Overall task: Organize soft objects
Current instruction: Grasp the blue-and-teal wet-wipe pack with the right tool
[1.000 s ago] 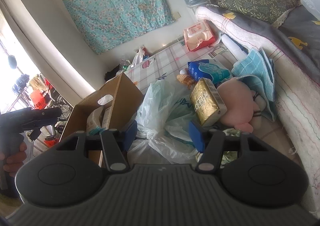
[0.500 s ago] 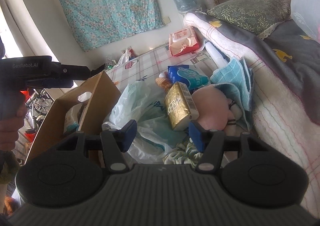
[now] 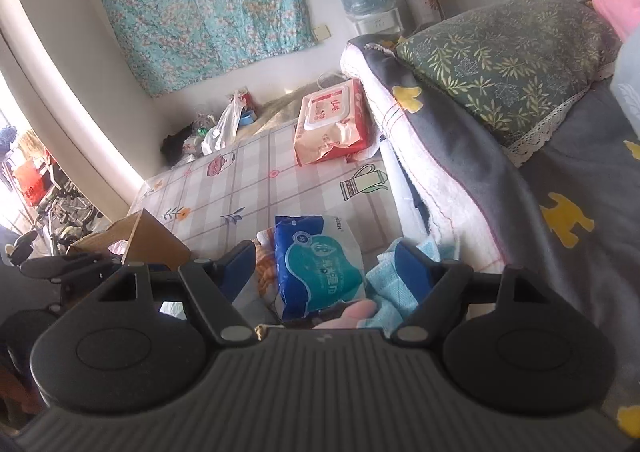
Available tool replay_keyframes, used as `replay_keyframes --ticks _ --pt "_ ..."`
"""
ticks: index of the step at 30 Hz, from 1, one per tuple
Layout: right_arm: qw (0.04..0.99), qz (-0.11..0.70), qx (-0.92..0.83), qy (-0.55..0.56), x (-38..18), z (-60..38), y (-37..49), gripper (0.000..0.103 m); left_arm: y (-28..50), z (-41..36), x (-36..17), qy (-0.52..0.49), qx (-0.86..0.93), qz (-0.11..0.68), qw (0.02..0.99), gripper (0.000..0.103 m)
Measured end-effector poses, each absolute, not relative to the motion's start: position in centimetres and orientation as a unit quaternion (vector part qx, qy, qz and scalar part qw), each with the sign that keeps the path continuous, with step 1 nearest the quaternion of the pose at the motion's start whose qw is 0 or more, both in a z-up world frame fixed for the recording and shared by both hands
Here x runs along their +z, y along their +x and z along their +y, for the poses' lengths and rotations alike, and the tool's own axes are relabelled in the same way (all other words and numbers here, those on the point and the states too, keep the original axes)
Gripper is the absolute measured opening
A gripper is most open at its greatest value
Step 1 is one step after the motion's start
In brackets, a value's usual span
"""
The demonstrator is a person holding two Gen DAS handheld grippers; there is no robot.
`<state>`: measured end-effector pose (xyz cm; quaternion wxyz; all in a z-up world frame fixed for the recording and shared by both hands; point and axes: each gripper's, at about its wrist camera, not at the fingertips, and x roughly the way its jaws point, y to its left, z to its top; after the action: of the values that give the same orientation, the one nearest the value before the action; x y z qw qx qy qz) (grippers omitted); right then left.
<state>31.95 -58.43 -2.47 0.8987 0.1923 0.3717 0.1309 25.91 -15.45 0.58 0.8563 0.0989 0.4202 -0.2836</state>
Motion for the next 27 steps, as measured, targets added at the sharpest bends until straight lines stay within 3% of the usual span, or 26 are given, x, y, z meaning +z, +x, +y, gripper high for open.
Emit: replay_keyframes --ticks 4,9,18,27 --pt "0.849 0.445 0.16 0.236 -5.5 -57.6 38.7 0.075 28.9 -16.7 -1.5 0.096 -0.293 0.449 0.839 0.064" --pt "0.816 0.505 0.16 0.232 -8.9 -55.2 44.3 0.075 32.5 -17.6 -3.9 0.063 -0.281 0.5 0.817 0.056" --pt "0.759 0.574 0.163 0.26 -14.7 -53.9 49.0 0.075 35.7 -17.3 -7.2 0.03 -0.26 0.553 0.791 0.052" --pt "0.729 0.585 0.197 0.296 -16.3 -54.2 50.2 0.076 37.7 -16.9 -8.8 -0.012 -0.251 0.576 0.778 0.053"
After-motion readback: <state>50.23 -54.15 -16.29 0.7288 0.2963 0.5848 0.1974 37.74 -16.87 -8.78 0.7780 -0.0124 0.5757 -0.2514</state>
